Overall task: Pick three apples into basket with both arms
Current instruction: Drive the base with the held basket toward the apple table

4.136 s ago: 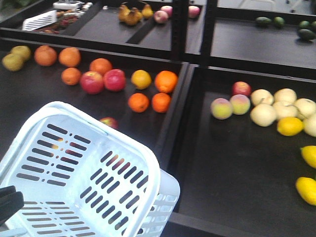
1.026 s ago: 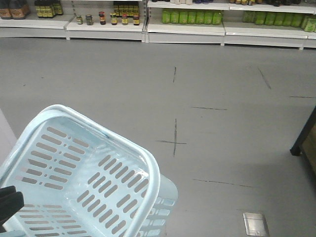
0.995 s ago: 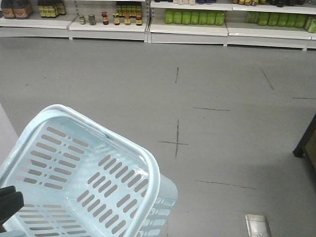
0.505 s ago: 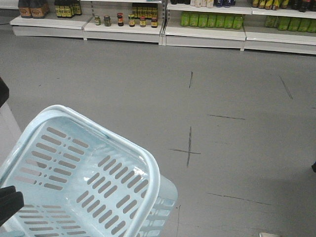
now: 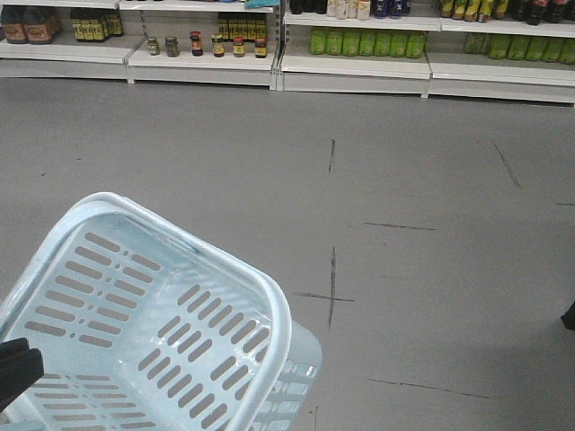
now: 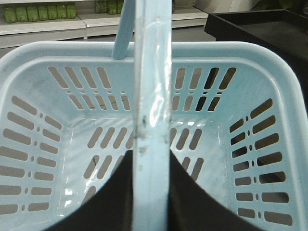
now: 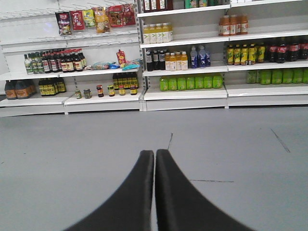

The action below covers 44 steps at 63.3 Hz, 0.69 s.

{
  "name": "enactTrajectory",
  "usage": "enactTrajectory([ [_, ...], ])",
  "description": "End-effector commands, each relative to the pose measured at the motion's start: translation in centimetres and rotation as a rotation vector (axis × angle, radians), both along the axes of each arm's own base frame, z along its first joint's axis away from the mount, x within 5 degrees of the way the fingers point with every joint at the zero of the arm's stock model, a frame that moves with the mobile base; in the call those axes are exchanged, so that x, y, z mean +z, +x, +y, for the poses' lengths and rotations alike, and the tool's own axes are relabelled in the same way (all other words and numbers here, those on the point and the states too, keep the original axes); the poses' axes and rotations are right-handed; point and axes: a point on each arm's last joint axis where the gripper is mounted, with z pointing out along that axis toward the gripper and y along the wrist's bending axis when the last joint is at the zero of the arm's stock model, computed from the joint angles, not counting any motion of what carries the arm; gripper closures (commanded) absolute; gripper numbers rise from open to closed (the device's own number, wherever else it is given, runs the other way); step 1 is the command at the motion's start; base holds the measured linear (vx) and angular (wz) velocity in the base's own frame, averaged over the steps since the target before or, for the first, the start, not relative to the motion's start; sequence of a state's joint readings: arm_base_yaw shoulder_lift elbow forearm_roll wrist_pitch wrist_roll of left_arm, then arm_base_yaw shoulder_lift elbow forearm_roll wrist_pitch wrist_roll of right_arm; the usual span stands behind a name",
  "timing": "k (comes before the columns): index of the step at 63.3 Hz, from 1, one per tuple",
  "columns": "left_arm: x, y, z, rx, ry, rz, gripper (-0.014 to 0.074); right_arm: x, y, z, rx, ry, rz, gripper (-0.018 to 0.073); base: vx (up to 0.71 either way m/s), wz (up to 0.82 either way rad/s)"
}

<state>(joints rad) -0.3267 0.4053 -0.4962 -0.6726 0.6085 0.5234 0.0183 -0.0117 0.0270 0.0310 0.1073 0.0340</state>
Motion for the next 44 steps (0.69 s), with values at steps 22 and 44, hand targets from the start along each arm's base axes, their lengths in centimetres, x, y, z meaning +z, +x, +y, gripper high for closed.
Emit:
enactTrajectory([
  [22,1.55,0.30,0.13,0.043,-0.085,-0.059,0.0603,0.19,-0.04,-0.06,-0.010,-0.018,-0.066,0.0564,0.22,-0.10],
  [44,1.55,0.30,0.13,0.043,-0.085,-0.059,0.0603,0.19,-0.04,-0.06,-0.010,-0.018,-0.066,0.0564,0.25,-0.11],
])
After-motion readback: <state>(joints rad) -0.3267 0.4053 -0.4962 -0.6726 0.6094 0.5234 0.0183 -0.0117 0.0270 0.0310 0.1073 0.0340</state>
